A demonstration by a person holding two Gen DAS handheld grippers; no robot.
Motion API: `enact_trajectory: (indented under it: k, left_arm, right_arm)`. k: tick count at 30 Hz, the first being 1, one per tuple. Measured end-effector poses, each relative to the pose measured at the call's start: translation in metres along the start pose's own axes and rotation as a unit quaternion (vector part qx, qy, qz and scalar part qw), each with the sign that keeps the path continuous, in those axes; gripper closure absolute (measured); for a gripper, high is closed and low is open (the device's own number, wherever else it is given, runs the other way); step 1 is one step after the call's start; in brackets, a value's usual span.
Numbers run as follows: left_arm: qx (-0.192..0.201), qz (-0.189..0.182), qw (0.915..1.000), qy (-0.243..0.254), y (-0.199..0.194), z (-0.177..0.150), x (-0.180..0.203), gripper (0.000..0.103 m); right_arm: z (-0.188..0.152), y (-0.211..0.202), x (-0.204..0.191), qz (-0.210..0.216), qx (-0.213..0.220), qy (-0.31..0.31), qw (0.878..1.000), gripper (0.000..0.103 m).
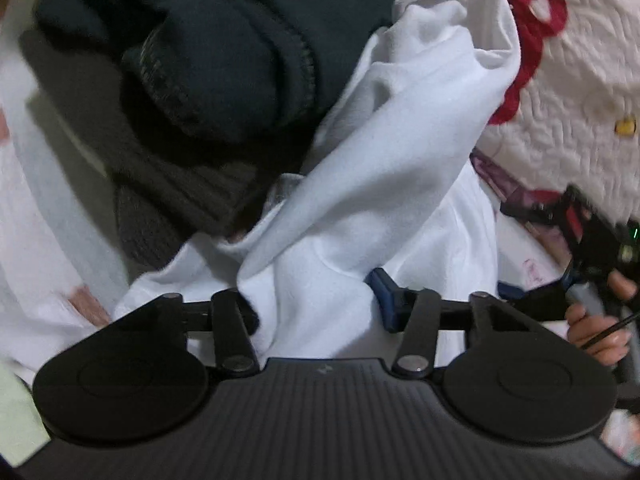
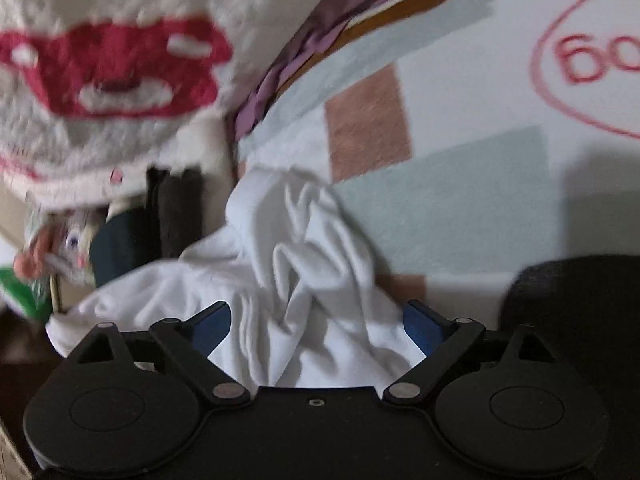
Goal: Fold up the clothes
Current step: 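Reach into the white shirt and pinch fabric with the right gripper while the left gripper pinches nearby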
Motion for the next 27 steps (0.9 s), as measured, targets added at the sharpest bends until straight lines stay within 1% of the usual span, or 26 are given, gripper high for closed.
enact_trajectory:
  k: [3,5,6,7,8,9,11,12,13,15,17,19,21,22,25,26,27]
  left_arm:
    - [0.008,0.007,0.9999,0.007,-0.001,0.005,0.003,0.058]
    - [0.01,0.005,0.9999,0.007,-0.002,0.007,0.003,0.059]
    - [0.01,0.003,0.9999,0.007,-0.002,0.007,0.003,0.061]
    - [0.011,-0.004,0.9999,0.011,-0.003,0.009,0.005,0.068]
    - [0.011,-0.015,0.9997,0.017,-0.004,0.009,0.01,0.071]
    - [0.01,-0.027,0.9993,0.023,-0.005,0.009,0.014,0.073]
    - [0.016,-0.049,0.998,0.036,-0.008,0.011,0.025,0.074]
    - [0.022,-0.058,0.997,0.047,-0.011,0.013,0.03,0.074]
    - [0.027,-0.073,0.9953,0.057,-0.015,0.013,0.037,0.075]
    - [0.034,-0.114,0.9903,0.072,-0.021,0.011,0.052,0.075]
    - [0.025,-0.157,0.9836,0.084,-0.031,0.001,0.072,0.075]
    - [0.01,-0.192,0.9772,0.09,-0.029,-0.008,0.094,0.076]
    - [-0.01,-0.236,0.9668,0.096,-0.034,-0.024,0.118,0.076]
    - [-0.019,-0.259,0.9604,0.1,-0.037,-0.033,0.129,0.076]
    - [-0.041,-0.305,0.9445,0.116,-0.046,-0.061,0.166,0.077]
    - [-0.043,-0.313,0.9401,0.127,-0.049,-0.07,0.178,0.078]
    - [-0.043,-0.32,0.9362,0.139,-0.053,-0.078,0.19,0.078]
  right_arm:
    - [-0.011,0.016,-0.012,0.009,-0.026,-0.035,0.999,0.002]
    - [-0.021,0.027,-0.025,0.012,-0.039,-0.068,0.997,0.003]
    - [-0.027,0.03,-0.031,0.008,-0.038,-0.091,0.995,0.005]
    - [-0.035,0.034,-0.037,-0.009,-0.036,-0.132,0.991,0.019]
    - [-0.044,0.038,-0.043,-0.03,-0.035,-0.179,0.983,0.051]
    - [-0.052,0.035,-0.05,-0.042,-0.024,-0.216,0.975,0.063]
    - [-0.068,0.023,-0.063,-0.054,0.01,-0.28,0.958,0.076]
    - [-0.073,0.011,-0.066,-0.048,0.028,-0.29,0.955,0.077]
    - [-0.077,-0.003,-0.068,-0.036,0.045,-0.289,0.956,0.079]
    - [-0.085,-0.036,-0.069,-0.016,0.079,-0.285,0.955,0.08]
    - [-0.092,-0.076,-0.064,-0.004,0.116,-0.278,0.954,0.08]
    - [-0.1,-0.117,-0.06,0.009,0.152,-0.27,0.951,0.081]
    - [-0.106,-0.156,-0.051,0.016,0.186,-0.266,0.946,0.081]
    - [-0.11,-0.176,-0.042,0.009,0.205,-0.269,0.941,0.081]
    - [-0.117,-0.223,-0.02,-0.027,0.257,-0.266,0.929,0.081]
    - [-0.117,-0.238,-0.014,-0.04,0.274,-0.262,0.924,0.081]
    - [-0.117,-0.249,-0.01,-0.06,0.29,-0.267,0.917,0.082]
Point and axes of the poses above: each gripper's, at about its wrist camera, not at the fingertips, and y roughly the way its jaws point, x to its right, z to its top, the point moved 9 cm from there along y, roughly the way its jaws point, and after that the axes turned 5 degrees about y, right-handed, at the moved point
